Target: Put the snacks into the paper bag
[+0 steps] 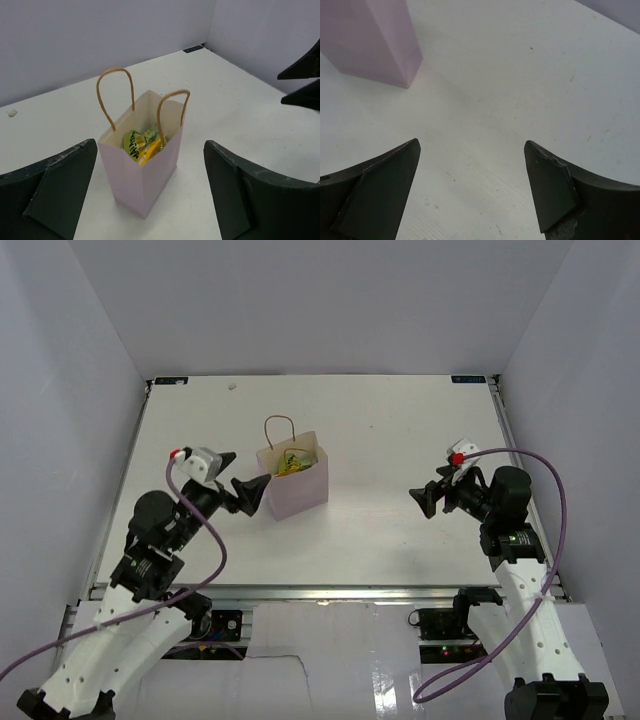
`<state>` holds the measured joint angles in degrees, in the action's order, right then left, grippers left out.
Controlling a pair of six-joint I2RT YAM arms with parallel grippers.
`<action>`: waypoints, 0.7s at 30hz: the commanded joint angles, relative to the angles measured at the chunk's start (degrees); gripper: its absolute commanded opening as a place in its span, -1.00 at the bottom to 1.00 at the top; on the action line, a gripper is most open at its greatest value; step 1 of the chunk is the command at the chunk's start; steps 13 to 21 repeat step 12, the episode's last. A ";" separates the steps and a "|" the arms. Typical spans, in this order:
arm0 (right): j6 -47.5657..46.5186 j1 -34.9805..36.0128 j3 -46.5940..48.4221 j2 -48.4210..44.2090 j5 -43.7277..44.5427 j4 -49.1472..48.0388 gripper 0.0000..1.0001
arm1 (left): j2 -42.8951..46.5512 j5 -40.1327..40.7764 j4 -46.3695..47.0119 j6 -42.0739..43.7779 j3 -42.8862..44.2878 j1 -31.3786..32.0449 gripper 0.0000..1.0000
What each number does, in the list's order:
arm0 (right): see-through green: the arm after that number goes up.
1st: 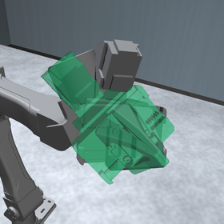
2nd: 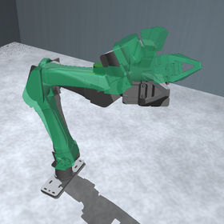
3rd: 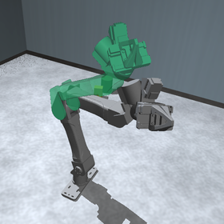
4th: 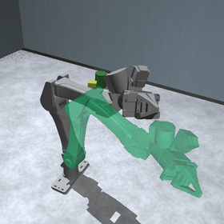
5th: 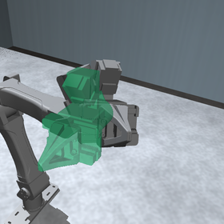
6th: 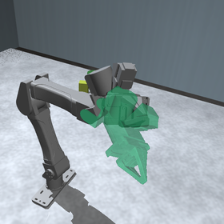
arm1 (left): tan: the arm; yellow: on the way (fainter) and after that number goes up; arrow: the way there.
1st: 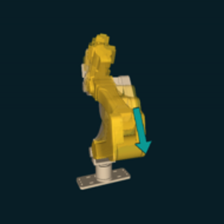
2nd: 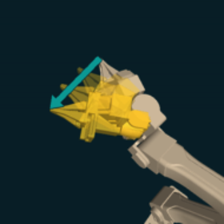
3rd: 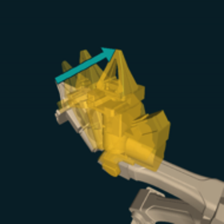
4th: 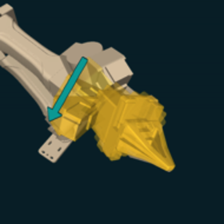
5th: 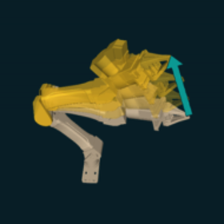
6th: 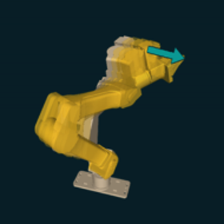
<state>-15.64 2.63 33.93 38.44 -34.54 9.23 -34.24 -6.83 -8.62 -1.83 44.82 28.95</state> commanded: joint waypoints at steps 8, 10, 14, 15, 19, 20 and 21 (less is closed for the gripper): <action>12.74 -1.93 2.72 5.24 20.04 -2.73 0.80 | 22.89 5.95 -4.04 -3.97 -13.43 -0.21 0.96; 11.78 -1.93 2.37 5.51 20.22 -2.99 0.80 | 25.09 5.95 -3.51 -4.06 -14.23 -0.21 0.96; 11.68 -1.93 2.28 5.07 19.78 -3.43 0.80 | 24.84 5.86 -3.86 -4.15 -13.97 -0.21 0.96; 11.68 -1.93 2.28 5.07 19.78 -3.43 0.80 | 24.84 5.86 -3.86 -4.15 -13.97 -0.21 0.96; 11.68 -1.93 2.28 5.07 19.78 -3.43 0.80 | 24.84 5.86 -3.86 -4.15 -13.97 -0.21 0.96; 11.68 -1.93 2.28 5.07 19.78 -3.43 0.80 | 24.84 5.86 -3.86 -4.15 -13.97 -0.21 0.96; 11.68 -1.93 2.28 5.07 19.78 -3.43 0.80 | 24.84 5.86 -3.86 -4.15 -13.97 -0.21 0.96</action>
